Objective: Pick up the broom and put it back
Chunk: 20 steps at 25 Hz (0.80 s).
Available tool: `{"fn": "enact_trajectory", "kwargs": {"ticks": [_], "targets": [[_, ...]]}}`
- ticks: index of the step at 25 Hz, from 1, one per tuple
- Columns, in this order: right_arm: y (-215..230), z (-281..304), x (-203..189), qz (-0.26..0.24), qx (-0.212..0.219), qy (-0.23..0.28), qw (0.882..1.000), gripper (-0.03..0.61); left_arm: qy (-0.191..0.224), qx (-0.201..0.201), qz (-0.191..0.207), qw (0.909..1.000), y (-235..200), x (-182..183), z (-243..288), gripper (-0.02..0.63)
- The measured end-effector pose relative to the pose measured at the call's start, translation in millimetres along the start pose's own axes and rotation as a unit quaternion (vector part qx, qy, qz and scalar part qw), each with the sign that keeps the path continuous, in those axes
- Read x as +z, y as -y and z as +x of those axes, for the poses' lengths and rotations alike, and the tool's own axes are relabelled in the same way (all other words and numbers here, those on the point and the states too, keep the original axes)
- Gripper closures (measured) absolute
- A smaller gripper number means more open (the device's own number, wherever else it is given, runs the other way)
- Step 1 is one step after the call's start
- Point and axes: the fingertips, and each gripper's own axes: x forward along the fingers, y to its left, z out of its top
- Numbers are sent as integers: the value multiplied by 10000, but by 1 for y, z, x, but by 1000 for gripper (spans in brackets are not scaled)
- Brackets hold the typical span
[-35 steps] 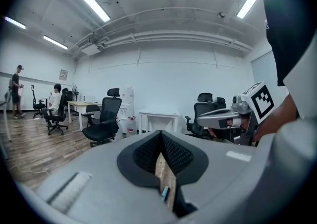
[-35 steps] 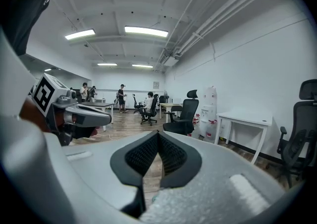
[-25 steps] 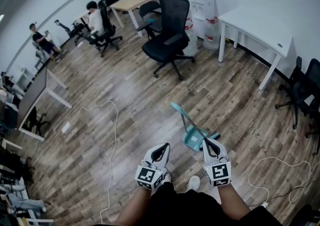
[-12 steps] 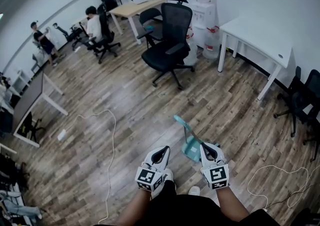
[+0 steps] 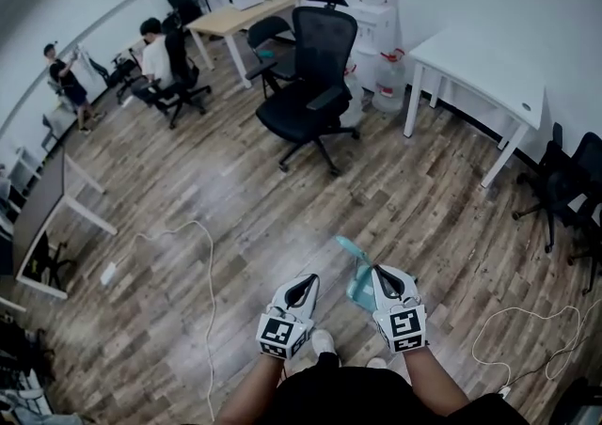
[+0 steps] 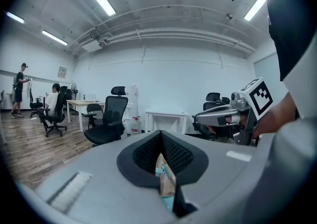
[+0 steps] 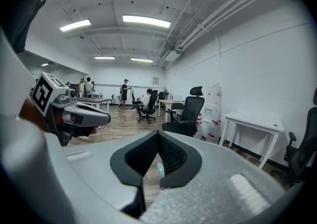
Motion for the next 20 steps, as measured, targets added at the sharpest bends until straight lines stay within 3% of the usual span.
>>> {"fn": "enact_trajectory", "kwargs": {"ticks": [8, 16, 20], "targets": [[2, 27, -10, -79, -277, -226, 9993, 575, -65, -69, -171, 9998, -35, -23, 9, 598], [5, 33, -47, -272, 152, -712, 9970, 574, -206, -35, -4, 9998, -34, -42, 29, 598], [6, 36, -76, -324, 354, -1035, 9935, 572, -367, 44, -105, 9993, -38, -54, 33, 598]]}}
